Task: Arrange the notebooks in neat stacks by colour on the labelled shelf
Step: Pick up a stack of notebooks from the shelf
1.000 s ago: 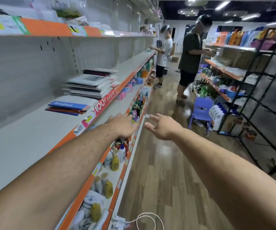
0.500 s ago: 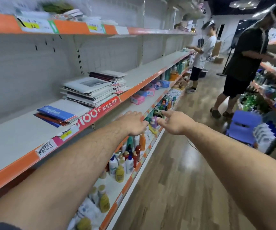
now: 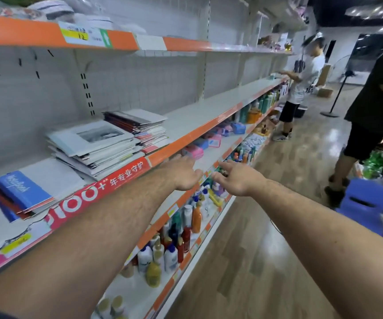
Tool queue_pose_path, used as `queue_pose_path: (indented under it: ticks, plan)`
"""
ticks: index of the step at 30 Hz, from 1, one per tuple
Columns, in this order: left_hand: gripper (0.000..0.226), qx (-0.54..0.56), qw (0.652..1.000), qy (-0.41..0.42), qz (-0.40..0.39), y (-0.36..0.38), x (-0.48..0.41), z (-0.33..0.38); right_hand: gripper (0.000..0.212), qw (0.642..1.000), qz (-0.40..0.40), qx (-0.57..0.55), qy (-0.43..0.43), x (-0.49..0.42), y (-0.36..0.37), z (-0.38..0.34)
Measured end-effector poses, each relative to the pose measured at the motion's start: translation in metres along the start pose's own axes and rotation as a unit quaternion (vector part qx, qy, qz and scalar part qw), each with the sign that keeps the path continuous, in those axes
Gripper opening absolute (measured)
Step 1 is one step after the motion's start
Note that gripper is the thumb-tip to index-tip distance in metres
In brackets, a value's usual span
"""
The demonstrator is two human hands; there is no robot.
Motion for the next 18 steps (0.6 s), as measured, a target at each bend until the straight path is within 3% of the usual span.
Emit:
queue_pose_path:
  ticks: [4, 10, 18]
  plan:
    - [0.056, 0.01, 0.999, 0.012, 0.036, -0.025, -0.067, -0.019, 0.07, 0.999, 0.026, 0.008, -0.027, -0.07, -0.028, -0.005]
    - [0.061, -0.034, 0.997, -0.044, 0.062, -0.056, -0.146, -0.074, 0.065, 0.996, 0.032, -0.037, -0.07, -0.168, -0.056, -0.026]
    - [0.065, -0.025, 0.987, -0.142, 0.067, -0.075, -0.186, -0.136, 0.06, 0.982, 0.025, -0.107, -0.152, -0.278, -0.067, -0.065]
Point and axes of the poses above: each hand's wrist, its own x-axis away from the middle knuckle, its own y-axis out of the palm, z = x × y, the point moved 2 cm from there along -x, towards the middle knuckle, and after that the axes turned 9 degrees about y, right-handed, at the moved point
